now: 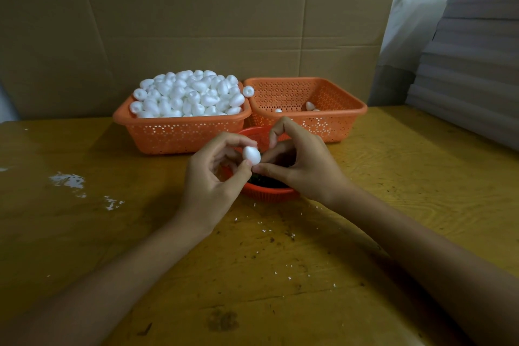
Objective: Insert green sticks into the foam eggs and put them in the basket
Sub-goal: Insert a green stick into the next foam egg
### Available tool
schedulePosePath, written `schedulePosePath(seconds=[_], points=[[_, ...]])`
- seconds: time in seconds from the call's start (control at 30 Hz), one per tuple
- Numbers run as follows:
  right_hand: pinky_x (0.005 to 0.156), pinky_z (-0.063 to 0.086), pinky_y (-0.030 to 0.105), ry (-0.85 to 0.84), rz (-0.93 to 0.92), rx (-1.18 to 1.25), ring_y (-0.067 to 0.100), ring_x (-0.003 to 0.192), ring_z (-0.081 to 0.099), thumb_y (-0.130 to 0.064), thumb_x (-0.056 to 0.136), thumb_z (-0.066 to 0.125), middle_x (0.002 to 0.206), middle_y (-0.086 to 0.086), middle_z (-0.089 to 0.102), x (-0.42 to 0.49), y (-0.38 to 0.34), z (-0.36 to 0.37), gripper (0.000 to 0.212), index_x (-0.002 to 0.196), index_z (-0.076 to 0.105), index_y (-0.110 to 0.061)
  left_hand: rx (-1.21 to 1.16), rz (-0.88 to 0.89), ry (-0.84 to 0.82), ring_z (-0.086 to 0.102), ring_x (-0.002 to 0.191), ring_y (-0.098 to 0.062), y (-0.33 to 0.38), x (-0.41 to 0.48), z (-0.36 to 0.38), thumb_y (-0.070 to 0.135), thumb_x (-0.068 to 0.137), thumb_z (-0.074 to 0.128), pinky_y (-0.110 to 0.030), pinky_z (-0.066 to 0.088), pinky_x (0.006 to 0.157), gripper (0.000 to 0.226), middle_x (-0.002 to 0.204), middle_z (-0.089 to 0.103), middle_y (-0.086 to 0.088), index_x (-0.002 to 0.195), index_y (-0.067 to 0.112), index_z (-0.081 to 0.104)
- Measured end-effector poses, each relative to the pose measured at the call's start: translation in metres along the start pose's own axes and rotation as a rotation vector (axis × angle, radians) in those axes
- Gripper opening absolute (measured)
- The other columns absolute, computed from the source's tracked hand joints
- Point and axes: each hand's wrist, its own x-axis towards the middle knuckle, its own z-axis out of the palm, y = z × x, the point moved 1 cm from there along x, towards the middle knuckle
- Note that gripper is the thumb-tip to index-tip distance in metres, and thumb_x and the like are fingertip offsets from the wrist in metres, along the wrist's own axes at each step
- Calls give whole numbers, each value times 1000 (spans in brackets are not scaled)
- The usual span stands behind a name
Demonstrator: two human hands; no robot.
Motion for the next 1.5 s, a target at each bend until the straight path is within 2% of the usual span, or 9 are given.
schedulePosePath(seconds=[0.13, 0.37, 0.53, 0.67, 0.8, 0.97, 1.1, 1.33, 1.5], points=[[75, 58, 31, 10, 3, 16, 4, 80, 76, -19, 78, 92, 82, -13, 79, 1, 2, 1, 47, 98, 49, -13, 12, 41, -21, 69, 93, -26, -3, 0, -1, -5, 86, 63, -50, 56, 78, 25, 99, 74, -1, 104, 11, 71], [79, 62, 47, 26, 26, 35, 7, 81, 77, -15, 74, 94, 81, -5, 80, 1, 1, 0, 48, 97, 52, -11, 42, 125, -53, 69, 105, -27, -2, 0, 0, -10, 85, 60, -41, 57, 79, 23, 104, 71, -6, 94, 6, 74], [77, 60, 50, 36, 21, 17, 14, 80, 77, -14, 74, 94, 81, -3, 79, 2, -1, -1, 47, 96, 53, -7, 109, 160, -83, 66, 104, -25, 0, 0, 1, -13, 82, 61, -40, 57, 77, 29, 107, 64, -9, 95, 5, 79], [74, 59, 47, 45, 17, 12, 14, 79, 76, -12, 76, 93, 79, -1, 77, 2, -1, -1, 43, 95, 55, -7, 135, 193, -121, 66, 102, -25, 2, -1, 3, -10, 83, 63, -37, 55, 74, 34, 106, 65, -5, 106, 8, 79], [74, 60, 46, 40, 14, 10, 9, 79, 77, -9, 75, 92, 79, -1, 78, 2, -1, -1, 42, 95, 55, -6, 93, 134, -97, 67, 99, -23, 2, -2, 4, -5, 84, 64, -30, 54, 74, 44, 106, 68, -2, 124, 11, 69], [73, 61, 43, 32, 16, 4, 9, 79, 76, -6, 75, 92, 78, -1, 77, 2, -1, -2, 42, 94, 55, -6, 40, 103, -84, 68, 99, -25, 3, -3, 5, -6, 83, 65, -32, 55, 73, 49, 104, 70, 0, 129, 11, 60], [74, 59, 49, 28, 21, 28, 13, 77, 77, -9, 76, 92, 77, -1, 77, 1, -1, -1, 42, 95, 54, -5, 28, 98, -80, 69, 99, -25, 4, -3, 4, -5, 84, 67, -36, 55, 72, 43, 105, 71, 1, 122, 12, 59], [75, 60, 50, 17, 36, 31, 9, 79, 77, -12, 78, 90, 77, -4, 78, 1, 1, 0, 40, 97, 55, -10, 30, 74, -67, 69, 101, -24, 4, -3, 4, 2, 89, 71, -32, 55, 72, 26, 107, 71, 5, 113, 11, 63], [75, 60, 49, 8, 33, 29, 7, 78, 76, -11, 78, 89, 77, -5, 78, 1, 3, 0, 39, 97, 54, -13, 64, 67, -57, 67, 94, -21, 1, -1, 6, 4, 89, 71, -33, 54, 68, 22, 105, 72, 4, 110, 9, 68]])
